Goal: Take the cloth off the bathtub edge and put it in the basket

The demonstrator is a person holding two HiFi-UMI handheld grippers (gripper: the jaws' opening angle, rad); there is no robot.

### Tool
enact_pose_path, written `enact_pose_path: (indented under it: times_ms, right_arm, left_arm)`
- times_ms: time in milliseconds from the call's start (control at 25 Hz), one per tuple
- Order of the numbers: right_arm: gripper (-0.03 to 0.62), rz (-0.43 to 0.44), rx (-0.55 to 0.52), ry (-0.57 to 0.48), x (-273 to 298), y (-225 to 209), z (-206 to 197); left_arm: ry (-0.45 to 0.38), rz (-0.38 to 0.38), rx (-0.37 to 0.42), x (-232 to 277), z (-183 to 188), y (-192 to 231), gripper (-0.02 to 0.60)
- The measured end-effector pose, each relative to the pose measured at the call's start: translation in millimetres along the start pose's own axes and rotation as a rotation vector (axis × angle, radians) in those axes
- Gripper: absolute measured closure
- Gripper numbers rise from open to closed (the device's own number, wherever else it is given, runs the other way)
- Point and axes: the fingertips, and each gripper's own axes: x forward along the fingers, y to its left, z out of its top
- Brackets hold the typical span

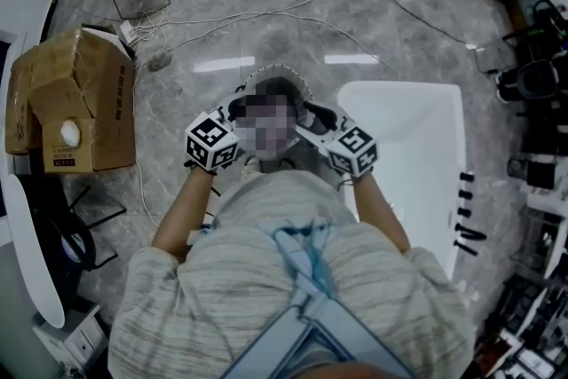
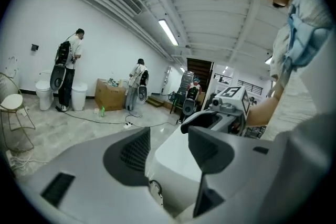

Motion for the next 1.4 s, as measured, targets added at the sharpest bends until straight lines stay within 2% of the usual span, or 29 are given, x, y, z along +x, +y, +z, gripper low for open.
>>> enact_pose_path:
  times_ms: [200,360,680,920,1120,1160,1400]
  right_arm:
    - [0.356,0.015,0.019,-0.093,-18,13,18]
    - [0.356,0.051,-0.023,-0.144,-22,31,43]
    - [0.358,0.097,-0.075,-0.219,-26,49,67]
    - [0.362,0.12,-0.029,-0.284,-34,60,77]
    - [0.569,0.101,-0.022,-0.33,-42,63,79]
    - [0.588,0.098,-0.018,-0.339,-42,62,80]
    - [0.589,0.058,-0.091,-0.302,-38,62,77]
  left_arm:
    - [-0.104,0.009,0.054,-24,28,-13,0.351]
    - [-0.163,0.004,0.052,-33,49,-22,0.351]
    - [-0.206,-0.039,0.058,-49,62,-33,0.351]
    - [-0.216,-0.05,0.06,-65,62,-37,0.351]
    - [-0.228,-0.043,0.07,-73,64,-44,0.351]
    - [-0.228,-0.045,0.075,-74,64,-45,0.351]
    - [-0.22,-0.074,0.118,-73,63,-57,0.351]
